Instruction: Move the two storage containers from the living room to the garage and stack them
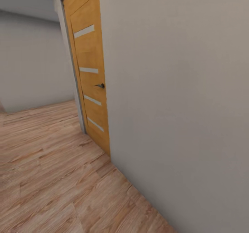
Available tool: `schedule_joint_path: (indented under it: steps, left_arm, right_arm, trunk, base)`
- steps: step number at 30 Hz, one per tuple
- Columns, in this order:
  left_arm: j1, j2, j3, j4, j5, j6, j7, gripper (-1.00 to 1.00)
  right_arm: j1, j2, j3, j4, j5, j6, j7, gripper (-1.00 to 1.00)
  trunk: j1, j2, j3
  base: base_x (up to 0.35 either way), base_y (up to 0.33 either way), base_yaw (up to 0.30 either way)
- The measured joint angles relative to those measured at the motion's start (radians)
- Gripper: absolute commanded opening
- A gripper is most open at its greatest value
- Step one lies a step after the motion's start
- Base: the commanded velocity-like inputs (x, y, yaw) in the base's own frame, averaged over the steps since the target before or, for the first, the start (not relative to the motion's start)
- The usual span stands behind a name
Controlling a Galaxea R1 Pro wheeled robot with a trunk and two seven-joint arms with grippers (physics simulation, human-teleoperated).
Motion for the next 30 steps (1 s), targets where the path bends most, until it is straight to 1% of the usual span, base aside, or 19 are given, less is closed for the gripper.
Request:
schedule_joint_path:
  steps: [7, 25, 30]
  left_arm:
    - [0.000, 0.000, 0.000, 0.000, 0.000, 0.000, 0.000, 1.00]
    - [0.000, -0.001, 0.000, 0.000, 0.000, 0.000, 0.000, 1.00]
    - [0.000, 0.000, 0.000, 0.000, 0.000, 0.000, 0.000, 1.00]
  right_arm:
    - [0.000, 0.000, 0.000, 0.000, 0.000, 0.000, 0.001, 1.00]
    - [0.000, 0.003, 0.003, 0.000, 0.003, 0.006, 0.002, 1.00]
    - [0.000, 0.002, 0.003, 0.000, 0.005, 0.006, 0.002, 1.00]
  trunk:
    - [0.000, 0.000, 0.000]
    - [0.000, 0.000, 0.000]
    - [0.000, 0.000, 0.000]
  base:
    - [0.291, 0.000, 0.237]
    - [0.291, 0.000, 0.010]
    - [0.245, 0.000, 0.156]
